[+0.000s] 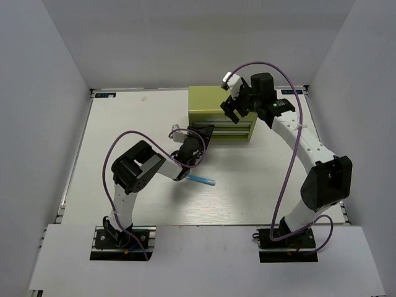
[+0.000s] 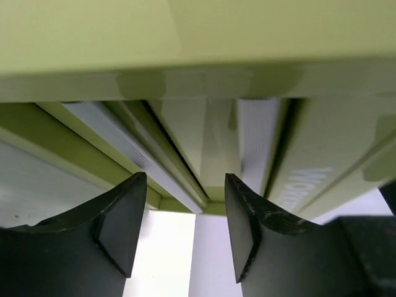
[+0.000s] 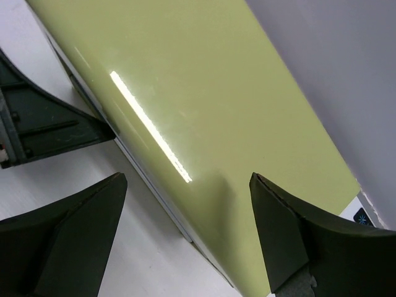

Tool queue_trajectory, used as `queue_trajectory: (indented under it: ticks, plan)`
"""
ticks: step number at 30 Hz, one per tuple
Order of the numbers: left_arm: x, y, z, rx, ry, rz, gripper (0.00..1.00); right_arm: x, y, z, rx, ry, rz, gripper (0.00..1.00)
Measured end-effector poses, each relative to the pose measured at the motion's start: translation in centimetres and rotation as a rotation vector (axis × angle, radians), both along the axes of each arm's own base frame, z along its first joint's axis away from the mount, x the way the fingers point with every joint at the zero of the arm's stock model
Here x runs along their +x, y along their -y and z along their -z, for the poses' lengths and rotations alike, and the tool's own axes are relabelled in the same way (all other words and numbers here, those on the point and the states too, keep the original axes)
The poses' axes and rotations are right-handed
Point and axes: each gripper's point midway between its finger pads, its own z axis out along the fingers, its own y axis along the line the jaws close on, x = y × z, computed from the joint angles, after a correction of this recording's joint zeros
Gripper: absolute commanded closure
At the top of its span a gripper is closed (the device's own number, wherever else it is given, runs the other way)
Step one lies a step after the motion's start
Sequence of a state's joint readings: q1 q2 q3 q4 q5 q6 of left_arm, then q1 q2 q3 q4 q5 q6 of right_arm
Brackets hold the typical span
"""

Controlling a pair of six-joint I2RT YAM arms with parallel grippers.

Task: Sort the stationery into containers
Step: Open the drawer in the storage box.

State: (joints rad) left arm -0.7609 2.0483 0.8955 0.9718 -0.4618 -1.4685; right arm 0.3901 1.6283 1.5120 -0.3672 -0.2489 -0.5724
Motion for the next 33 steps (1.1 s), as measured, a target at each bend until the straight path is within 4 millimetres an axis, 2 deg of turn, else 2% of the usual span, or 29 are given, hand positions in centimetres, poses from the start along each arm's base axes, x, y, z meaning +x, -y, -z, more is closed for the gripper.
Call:
queue_trajectory:
  ticks: [10, 19, 25, 33]
  plan:
    - [0.5, -0.4, 2.8, -0.011, -0.052, -0.042, 0.44, -0.4, -0.1, 0.0, -0.003, -0.014, -0.022, 0.14]
    - [1.7, 0.2, 2.0, -0.055, -0.037, -0.07, 0.45, -0.2, -0.1, -0.3, -0.008, -0.004, -0.026, 0.14]
    - [1.8, 0.2, 3.0, -0.074, -0.054, -0.083, 0.5, -0.1, -0.1, 0.1, -0.019, -0.008, -0.031, 0.14]
    - [1.9, 0.4, 2.7, -0.108, -0.045, -0.107, 0.53, 0.5, -0.2, 0.4, -0.032, -0.015, -0.032, 0.14]
